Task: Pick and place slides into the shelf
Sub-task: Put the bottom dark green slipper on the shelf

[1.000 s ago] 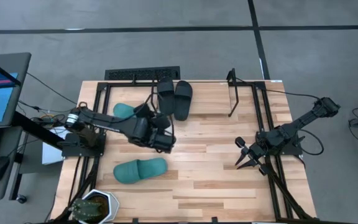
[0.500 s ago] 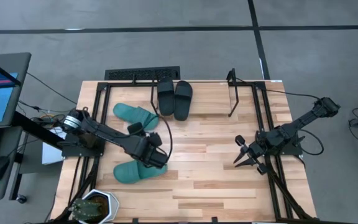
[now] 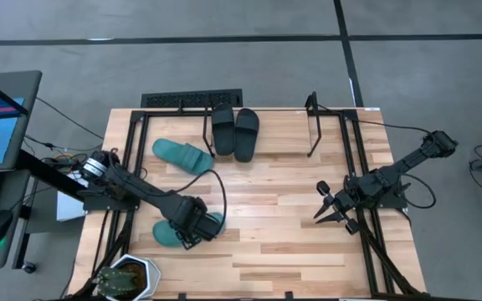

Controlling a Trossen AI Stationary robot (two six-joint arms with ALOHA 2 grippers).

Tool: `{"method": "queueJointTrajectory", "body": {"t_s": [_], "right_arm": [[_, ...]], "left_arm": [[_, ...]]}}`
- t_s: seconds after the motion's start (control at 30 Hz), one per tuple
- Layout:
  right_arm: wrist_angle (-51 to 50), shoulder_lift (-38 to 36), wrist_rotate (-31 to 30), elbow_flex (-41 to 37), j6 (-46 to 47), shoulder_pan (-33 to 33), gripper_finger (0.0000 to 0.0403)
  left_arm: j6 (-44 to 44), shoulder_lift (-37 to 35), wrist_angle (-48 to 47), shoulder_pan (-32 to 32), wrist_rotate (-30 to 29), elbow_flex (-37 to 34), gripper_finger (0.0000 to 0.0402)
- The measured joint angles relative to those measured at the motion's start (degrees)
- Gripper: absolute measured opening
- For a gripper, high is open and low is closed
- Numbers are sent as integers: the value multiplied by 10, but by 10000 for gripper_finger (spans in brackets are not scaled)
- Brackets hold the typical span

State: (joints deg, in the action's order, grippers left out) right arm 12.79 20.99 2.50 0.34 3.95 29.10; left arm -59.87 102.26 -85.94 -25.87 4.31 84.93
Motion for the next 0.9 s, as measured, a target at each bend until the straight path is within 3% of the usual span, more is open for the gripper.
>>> {"method": "queueJointTrajectory", "body": {"t_s": [0.17,0.43,0.63,0.9], "right_arm": [[0,0,0,0,0,0,59],[0,0,0,0,-16,0,59],[5,0,-9,0,-84,0,59],[10,0,-57,0,-92,0,59]], "left_arm": [[-48,0,-41,-26,6,0,185],[-23,10,-32,-65,34,-12,185],[-25,10,9,-70,30,-77,185],[-29,10,129,-86,40,-153,185]]}}
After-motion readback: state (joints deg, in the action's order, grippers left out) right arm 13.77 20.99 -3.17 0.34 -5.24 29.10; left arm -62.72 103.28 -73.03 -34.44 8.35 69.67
